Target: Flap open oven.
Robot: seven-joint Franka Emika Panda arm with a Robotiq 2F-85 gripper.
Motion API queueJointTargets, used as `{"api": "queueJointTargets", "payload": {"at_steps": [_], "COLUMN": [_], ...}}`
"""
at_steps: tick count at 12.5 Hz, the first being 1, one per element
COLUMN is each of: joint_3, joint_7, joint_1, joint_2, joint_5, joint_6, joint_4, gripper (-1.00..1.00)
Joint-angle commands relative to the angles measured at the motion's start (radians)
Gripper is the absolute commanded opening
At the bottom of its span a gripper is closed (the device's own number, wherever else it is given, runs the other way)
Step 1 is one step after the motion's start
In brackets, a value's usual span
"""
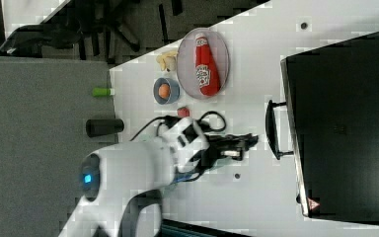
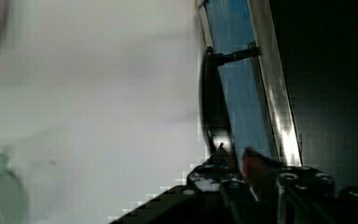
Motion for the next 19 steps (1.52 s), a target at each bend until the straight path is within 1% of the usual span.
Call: {"api": "queueJointTargets", "payload": {"at_steps": [1, 8, 12, 14, 15, 18, 19], "joint_3": [-0.027, -0.028, -0.02, -0.01, -0.005, 0.022, 0.037], "joint_7": [-0.082, -0.083, -0.068, -0.033, 0.016, 0.205, 0.275], "joint_1": [-0.004, -0.004, 0.011, 0.024, 0.031, 0.062, 0.071], "joint_2": [0.032, 0.171, 0.202, 0.201, 0.201, 0.202, 0.202], "joint_5": [0.001, 0.001, -0.01, -0.078, -0.134, -0.348, -0.406], "joint_6": [0.092, 0.187, 0.192, 0.189, 0.186, 0.171, 0.159], "joint_4": [0.0, -0.001, -0.002, -0.002, -0.005, -0.019, -0.023], "gripper": [-0.65, -0.65, -0.65, -0.65, -0.65, -0.65, -0.65]}}
